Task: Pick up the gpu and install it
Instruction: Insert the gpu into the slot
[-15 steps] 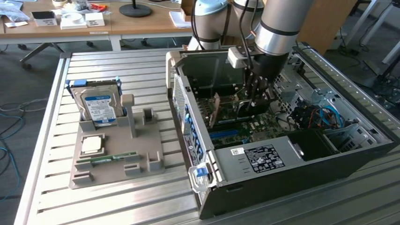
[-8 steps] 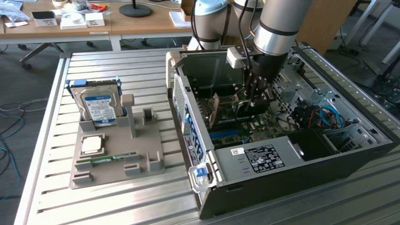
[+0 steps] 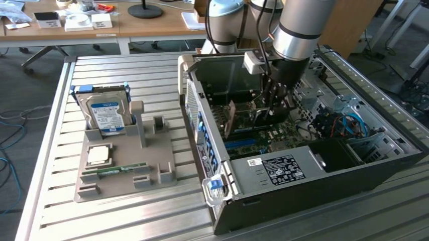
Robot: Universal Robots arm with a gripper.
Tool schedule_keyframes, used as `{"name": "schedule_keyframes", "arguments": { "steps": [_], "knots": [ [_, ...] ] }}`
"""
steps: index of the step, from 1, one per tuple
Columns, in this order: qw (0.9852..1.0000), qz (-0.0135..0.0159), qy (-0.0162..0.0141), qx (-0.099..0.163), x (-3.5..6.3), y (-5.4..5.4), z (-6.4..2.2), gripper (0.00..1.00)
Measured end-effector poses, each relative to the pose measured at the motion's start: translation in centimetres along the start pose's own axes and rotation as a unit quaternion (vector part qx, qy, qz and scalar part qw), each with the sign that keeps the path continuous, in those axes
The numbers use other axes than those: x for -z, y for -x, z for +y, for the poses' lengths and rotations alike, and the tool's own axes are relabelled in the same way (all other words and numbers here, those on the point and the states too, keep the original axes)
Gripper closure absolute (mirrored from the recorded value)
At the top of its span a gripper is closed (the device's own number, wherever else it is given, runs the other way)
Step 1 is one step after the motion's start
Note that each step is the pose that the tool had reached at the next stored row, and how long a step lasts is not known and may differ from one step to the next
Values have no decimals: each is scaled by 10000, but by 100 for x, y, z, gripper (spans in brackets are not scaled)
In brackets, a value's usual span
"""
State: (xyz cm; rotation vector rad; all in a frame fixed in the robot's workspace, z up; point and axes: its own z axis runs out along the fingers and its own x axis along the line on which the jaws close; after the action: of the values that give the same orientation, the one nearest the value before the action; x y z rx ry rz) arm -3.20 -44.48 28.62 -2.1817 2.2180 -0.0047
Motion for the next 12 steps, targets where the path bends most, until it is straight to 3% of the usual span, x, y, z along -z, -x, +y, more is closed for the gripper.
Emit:
{"name": "schedule_keyframes", "arguments": {
  "steps": [12],
  "knots": [
    [10000,0,0,0,-17,-10,1,73]
  ]
}}
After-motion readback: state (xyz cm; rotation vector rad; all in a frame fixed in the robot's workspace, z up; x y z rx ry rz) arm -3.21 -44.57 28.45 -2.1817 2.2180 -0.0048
